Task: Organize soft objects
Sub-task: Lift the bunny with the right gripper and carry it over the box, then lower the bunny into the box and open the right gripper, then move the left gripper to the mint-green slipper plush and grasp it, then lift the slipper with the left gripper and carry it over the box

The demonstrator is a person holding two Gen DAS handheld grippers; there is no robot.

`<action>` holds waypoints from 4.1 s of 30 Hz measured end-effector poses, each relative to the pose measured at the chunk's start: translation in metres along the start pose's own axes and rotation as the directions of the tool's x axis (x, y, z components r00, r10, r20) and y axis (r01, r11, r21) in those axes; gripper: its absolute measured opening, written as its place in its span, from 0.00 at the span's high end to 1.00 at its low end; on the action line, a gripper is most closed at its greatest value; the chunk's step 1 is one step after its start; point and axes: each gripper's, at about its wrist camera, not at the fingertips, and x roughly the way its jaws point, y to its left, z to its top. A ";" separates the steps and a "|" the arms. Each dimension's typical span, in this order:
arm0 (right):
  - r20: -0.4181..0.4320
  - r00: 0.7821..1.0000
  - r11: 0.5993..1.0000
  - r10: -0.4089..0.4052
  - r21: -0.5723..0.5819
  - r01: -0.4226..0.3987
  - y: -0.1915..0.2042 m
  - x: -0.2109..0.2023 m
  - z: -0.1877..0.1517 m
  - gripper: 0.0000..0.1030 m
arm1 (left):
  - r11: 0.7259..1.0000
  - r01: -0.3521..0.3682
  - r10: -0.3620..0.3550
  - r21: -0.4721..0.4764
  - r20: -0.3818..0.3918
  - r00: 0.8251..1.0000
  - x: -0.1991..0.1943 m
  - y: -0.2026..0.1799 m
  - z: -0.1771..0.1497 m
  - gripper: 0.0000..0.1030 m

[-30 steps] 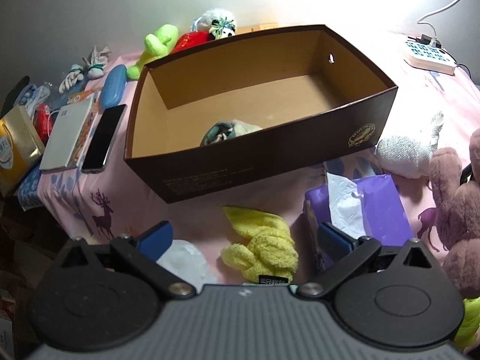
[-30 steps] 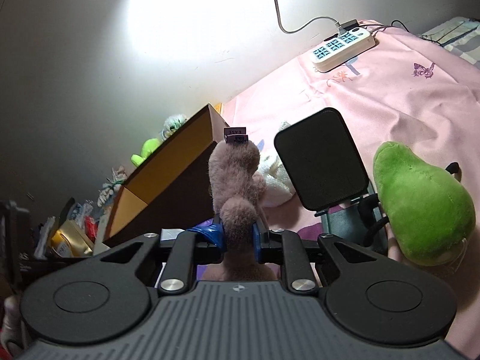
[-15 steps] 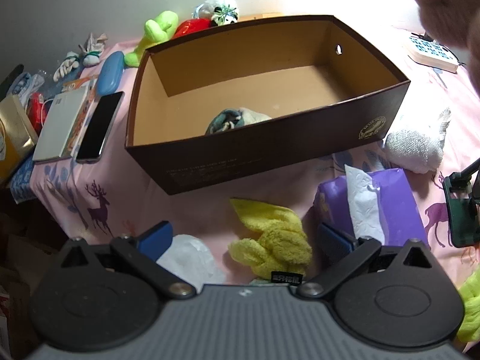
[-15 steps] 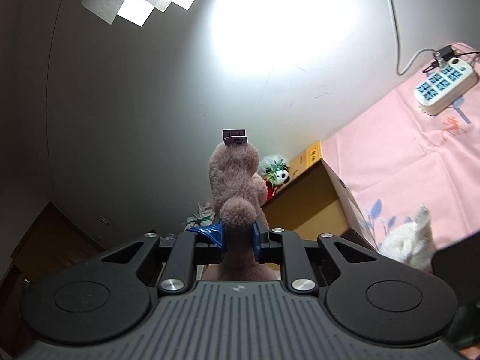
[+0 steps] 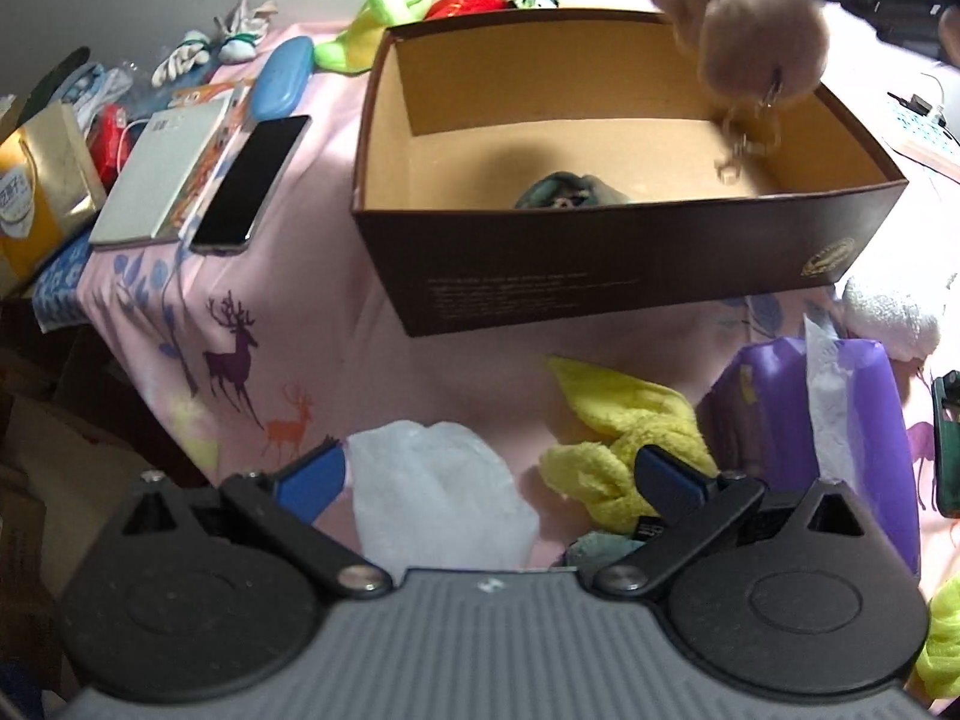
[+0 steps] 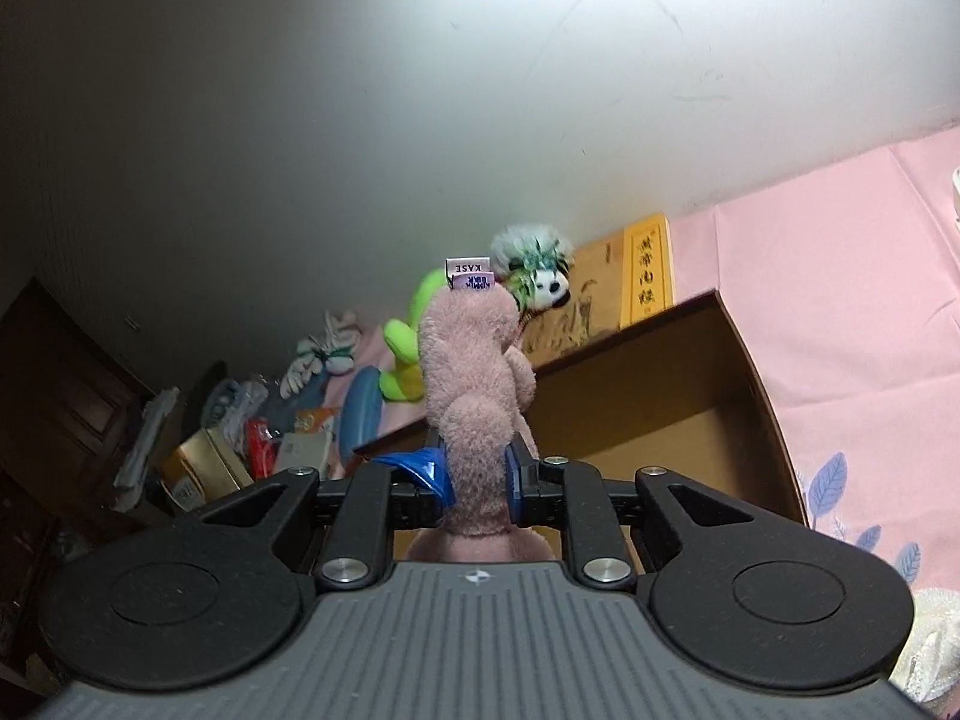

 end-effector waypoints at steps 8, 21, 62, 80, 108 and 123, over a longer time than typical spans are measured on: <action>-0.094 0.988 0.991 -0.126 -0.055 0.121 0.002 0.042 -0.015 1.00 | 0.999 0.024 -0.024 -0.032 0.007 1.000 0.005 0.008 0.005 0.01; -0.190 0.960 0.976 -0.207 -0.107 0.190 -0.003 0.076 -0.017 0.93 | 1.000 0.016 -0.017 -0.019 -0.011 1.000 0.016 0.003 0.011 0.01; 0.005 0.995 0.990 -0.101 -0.101 0.101 -0.002 -0.090 -0.078 0.91 | 0.999 -0.043 0.044 -0.018 0.014 0.999 -0.010 -0.012 0.010 0.01; 0.004 0.995 0.995 -0.101 0.008 0.101 -0.065 -0.190 -0.144 0.87 | 0.996 -0.015 0.010 -0.088 -0.056 0.998 -0.008 -0.016 -0.048 0.01; -0.129 0.991 1.000 0.015 0.000 -0.015 -0.090 -0.201 -0.162 0.87 | 0.996 0.038 -0.036 -0.076 0.029 0.999 0.008 -0.063 -0.129 0.19; -0.176 0.983 0.998 0.061 0.034 -0.056 -0.082 -0.176 -0.164 0.87 | 0.992 0.071 -0.063 -0.103 0.082 0.995 -0.027 -0.047 -0.132 0.76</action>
